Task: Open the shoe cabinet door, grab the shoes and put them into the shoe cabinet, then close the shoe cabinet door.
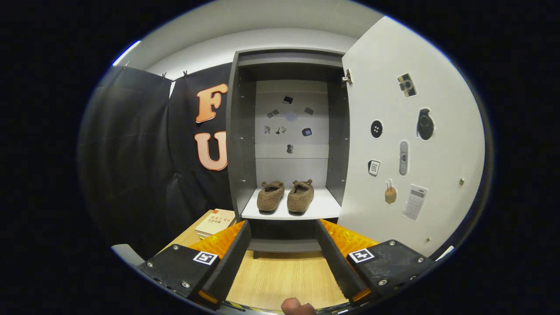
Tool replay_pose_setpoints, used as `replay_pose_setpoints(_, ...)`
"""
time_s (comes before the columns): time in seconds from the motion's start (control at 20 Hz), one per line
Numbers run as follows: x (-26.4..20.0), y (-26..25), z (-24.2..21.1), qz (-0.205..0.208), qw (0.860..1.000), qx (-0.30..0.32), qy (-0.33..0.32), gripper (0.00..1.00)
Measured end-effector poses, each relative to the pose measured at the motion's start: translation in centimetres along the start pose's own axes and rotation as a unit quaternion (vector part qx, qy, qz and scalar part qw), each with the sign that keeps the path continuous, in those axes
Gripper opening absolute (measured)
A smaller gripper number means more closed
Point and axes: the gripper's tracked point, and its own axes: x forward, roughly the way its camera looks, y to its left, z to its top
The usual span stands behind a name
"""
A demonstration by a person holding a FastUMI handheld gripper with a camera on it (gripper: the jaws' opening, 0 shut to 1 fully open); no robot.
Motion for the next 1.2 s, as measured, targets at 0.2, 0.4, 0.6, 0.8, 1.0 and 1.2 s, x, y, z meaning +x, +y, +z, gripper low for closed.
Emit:
replay_pose_setpoints(0.2,-4.1,-2.7,-0.5,0.011,1.000,0.004,-0.006,0.93)
replay_pose_setpoints(0.4,-8.0,-6.8,-0.4,0.013,0.999,0.020,-0.028,0.93)
replay_pose_setpoints(0.6,-10.0,-11.2,-1.5,0.016,0.999,0.028,-0.043,0.93)
replay_pose_setpoints(0.8,-11.0,-16.0,-1.7,-0.008,0.997,0.039,-0.064,0.93)
replay_pose_setpoints(1.0,-10.8,-20.6,-1.1,-0.032,0.994,0.063,-0.081,0.93)
replay_pose_setpoints(1.2,-10.4,-24.7,-0.4,-0.063,0.991,0.068,-0.095,0.93)
